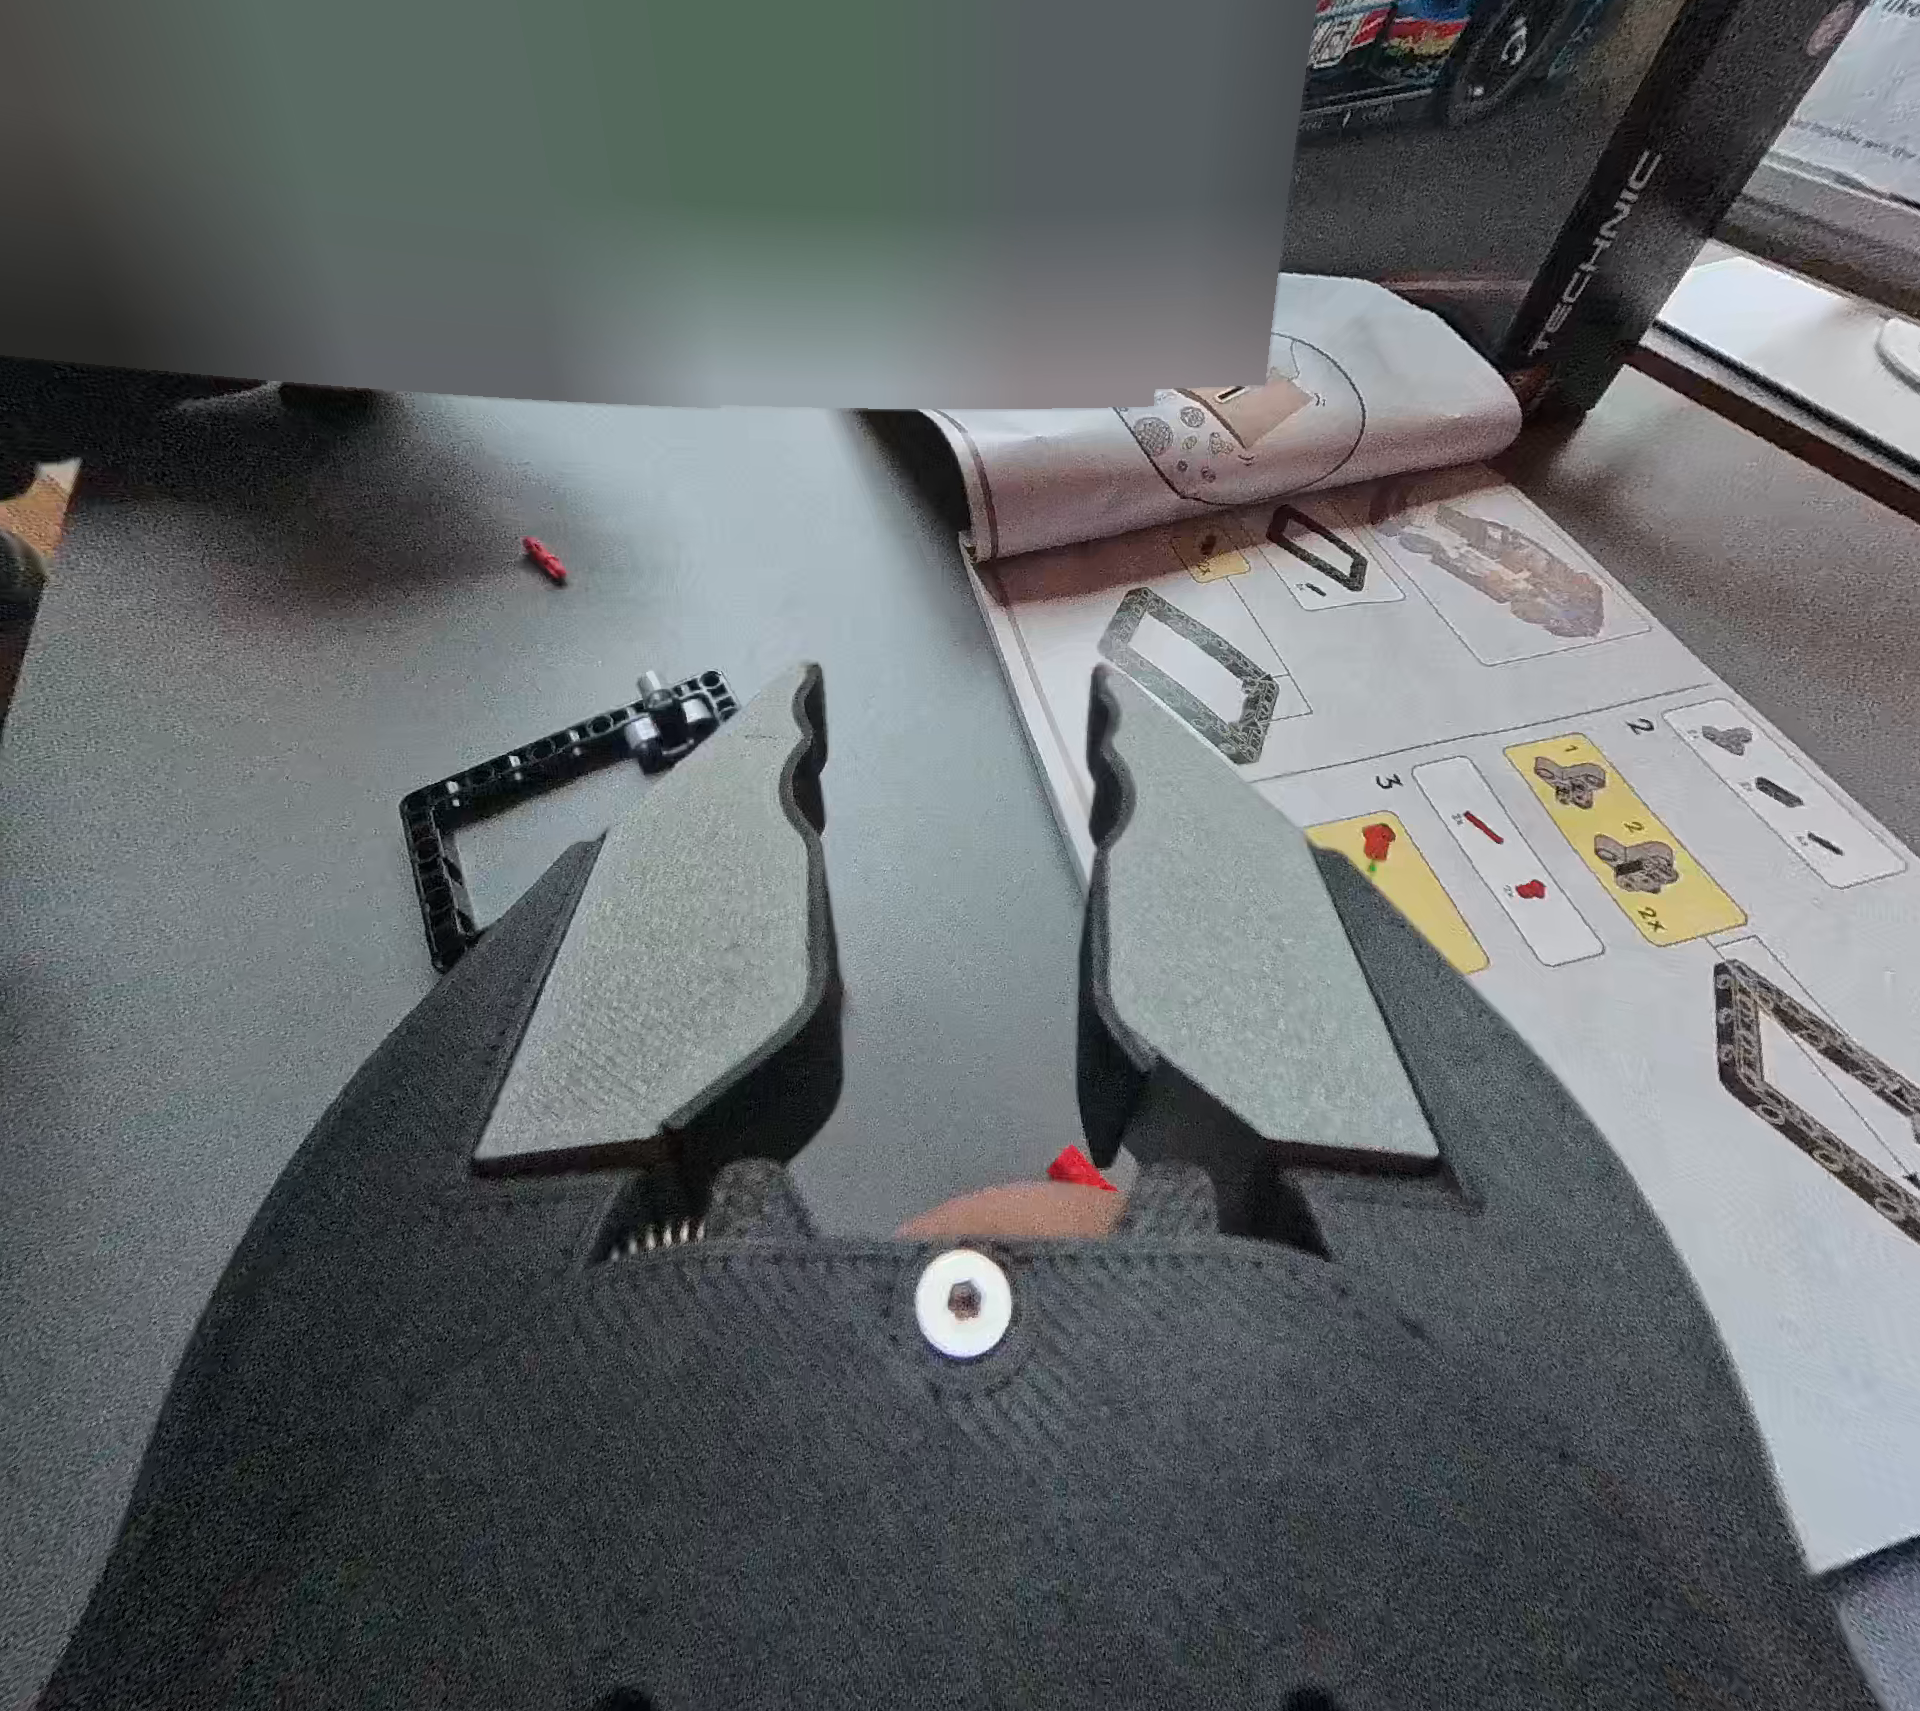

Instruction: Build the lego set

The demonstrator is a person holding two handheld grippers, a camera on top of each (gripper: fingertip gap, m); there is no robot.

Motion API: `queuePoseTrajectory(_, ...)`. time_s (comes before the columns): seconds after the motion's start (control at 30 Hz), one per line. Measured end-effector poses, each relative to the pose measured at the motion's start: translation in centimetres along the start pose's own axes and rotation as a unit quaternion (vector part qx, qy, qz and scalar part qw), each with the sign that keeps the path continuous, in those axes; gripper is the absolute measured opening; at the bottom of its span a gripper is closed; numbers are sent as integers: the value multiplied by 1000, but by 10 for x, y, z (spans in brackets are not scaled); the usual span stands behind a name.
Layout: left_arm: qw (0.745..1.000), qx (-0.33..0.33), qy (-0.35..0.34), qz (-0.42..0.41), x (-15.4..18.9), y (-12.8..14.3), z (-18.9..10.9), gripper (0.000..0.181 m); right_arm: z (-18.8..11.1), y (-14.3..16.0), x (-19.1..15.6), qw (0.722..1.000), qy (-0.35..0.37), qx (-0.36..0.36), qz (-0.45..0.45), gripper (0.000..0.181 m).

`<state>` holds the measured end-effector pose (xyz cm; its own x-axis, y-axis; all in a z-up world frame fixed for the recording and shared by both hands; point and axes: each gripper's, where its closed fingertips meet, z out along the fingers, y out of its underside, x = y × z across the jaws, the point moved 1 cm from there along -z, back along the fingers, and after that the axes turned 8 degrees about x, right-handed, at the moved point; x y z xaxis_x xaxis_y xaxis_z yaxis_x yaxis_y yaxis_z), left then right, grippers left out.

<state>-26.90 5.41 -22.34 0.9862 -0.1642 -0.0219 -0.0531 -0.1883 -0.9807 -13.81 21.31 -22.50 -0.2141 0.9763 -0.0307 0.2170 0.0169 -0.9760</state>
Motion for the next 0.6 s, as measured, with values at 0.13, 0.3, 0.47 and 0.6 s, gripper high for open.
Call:
queuePoseTrajectory(0.13,1000,-23,8,19,7,4,10,27,0,1,-6,1000,-14,0,22,52)
queuePoseTrajectory(0.3,998,-33,21,56,28,2,31,32,1,-5,-18,1000,-16,15,3,55)
queuePoseTrajectory(0.47,995,-60,25,73,39,12,20,42,4,4,-32,999,-29,-13,-31,50)
queuePoseTrajectory(0.6,993,-78,37,85,53,18,-3,39,3,10,-39,997,-14,-33,-71,47)
